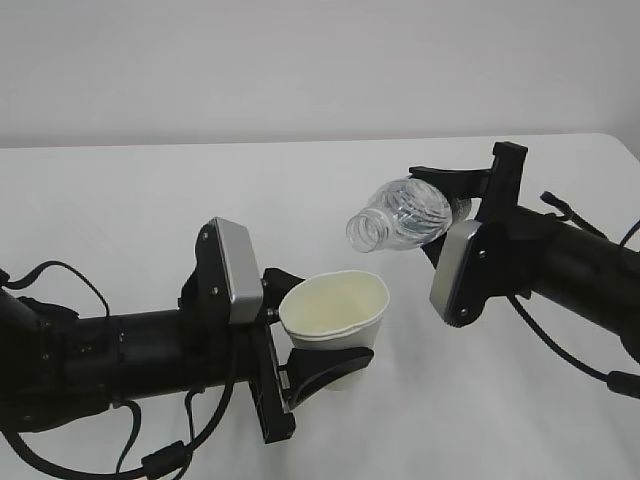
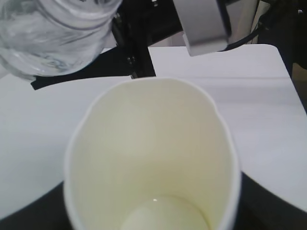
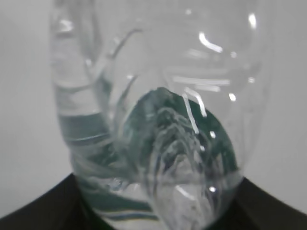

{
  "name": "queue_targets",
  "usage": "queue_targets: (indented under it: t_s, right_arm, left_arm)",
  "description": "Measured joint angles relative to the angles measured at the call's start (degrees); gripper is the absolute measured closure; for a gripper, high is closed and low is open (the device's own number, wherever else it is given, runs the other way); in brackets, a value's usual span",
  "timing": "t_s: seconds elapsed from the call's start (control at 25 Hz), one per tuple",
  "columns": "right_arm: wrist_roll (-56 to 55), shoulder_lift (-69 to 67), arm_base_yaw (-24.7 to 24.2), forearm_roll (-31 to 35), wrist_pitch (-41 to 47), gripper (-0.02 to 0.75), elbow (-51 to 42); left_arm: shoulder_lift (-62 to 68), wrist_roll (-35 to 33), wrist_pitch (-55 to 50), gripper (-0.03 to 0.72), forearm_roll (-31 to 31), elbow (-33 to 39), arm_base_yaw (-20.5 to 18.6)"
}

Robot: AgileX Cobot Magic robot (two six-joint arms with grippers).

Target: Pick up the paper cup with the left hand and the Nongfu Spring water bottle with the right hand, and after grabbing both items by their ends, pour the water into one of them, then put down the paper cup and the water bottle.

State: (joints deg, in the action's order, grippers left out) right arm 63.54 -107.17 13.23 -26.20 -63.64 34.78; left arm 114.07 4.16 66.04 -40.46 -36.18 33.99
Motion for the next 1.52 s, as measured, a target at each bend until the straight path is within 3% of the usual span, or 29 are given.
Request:
queue_targets:
  t_s: [1.52]
  right_arm:
    - [7.45,0.0,0.0,0.37,0.0,0.301,0.0]
  left_arm:
    - [0.0,0.0,-1.23,0.247,-1.46,0.0,0.0]
